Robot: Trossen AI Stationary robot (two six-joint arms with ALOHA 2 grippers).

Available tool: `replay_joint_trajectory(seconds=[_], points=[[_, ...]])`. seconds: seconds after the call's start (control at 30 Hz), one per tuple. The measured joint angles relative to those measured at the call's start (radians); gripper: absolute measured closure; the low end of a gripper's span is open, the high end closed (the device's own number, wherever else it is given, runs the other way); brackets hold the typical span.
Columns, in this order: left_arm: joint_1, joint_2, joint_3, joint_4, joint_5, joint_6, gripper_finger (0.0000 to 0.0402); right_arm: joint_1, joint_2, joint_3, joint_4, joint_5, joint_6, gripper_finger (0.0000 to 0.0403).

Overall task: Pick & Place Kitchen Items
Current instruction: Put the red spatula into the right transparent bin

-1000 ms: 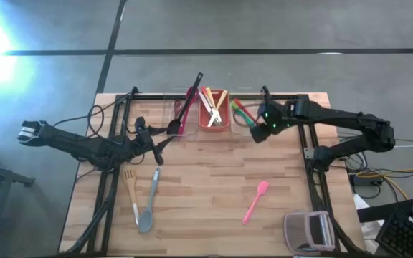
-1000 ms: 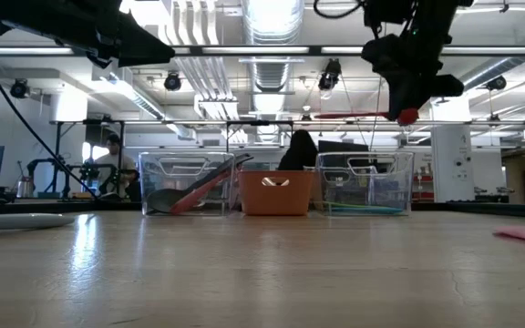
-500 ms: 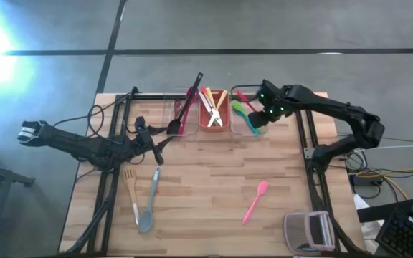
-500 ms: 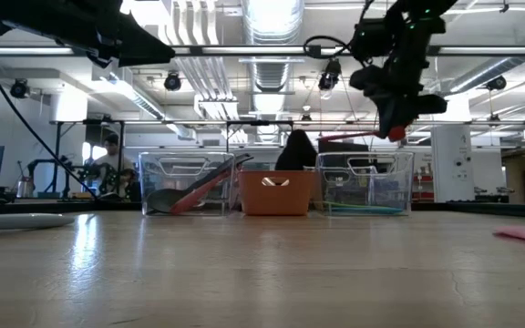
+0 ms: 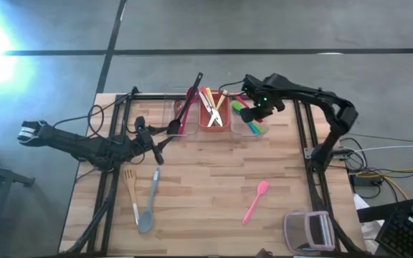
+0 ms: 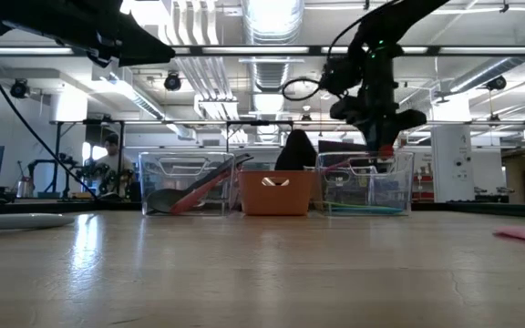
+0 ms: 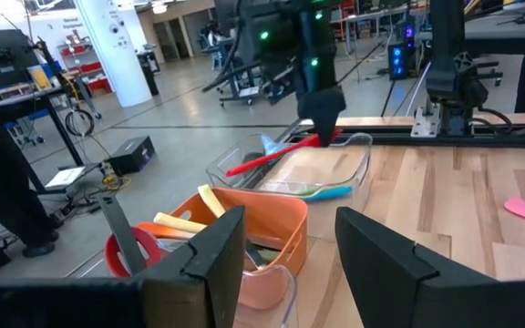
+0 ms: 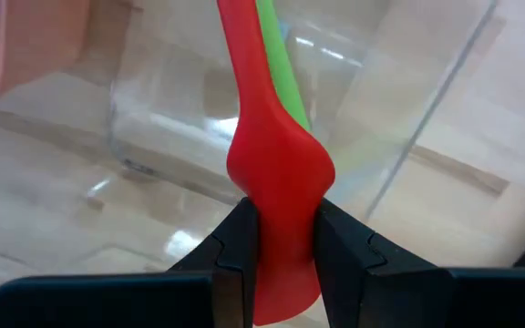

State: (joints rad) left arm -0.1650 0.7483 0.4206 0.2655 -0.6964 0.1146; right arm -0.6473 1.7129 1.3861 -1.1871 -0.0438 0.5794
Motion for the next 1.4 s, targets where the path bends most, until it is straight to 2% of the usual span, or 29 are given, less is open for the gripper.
replay_joint_trajectory(seconds=[0.33,1.4], points=[[0.0,0.0,0.0,-0.014,0.0,-0.004,0.0227,-0.012,0.165,0.078,-0.116,-0.005,-0.018,0.0334],[0.0,0.0,0.0,-0.013,0.001,-0.006,0.0227,-0.01,0.324,0.079,-0.102,-0.024,-0.022,0.0337]])
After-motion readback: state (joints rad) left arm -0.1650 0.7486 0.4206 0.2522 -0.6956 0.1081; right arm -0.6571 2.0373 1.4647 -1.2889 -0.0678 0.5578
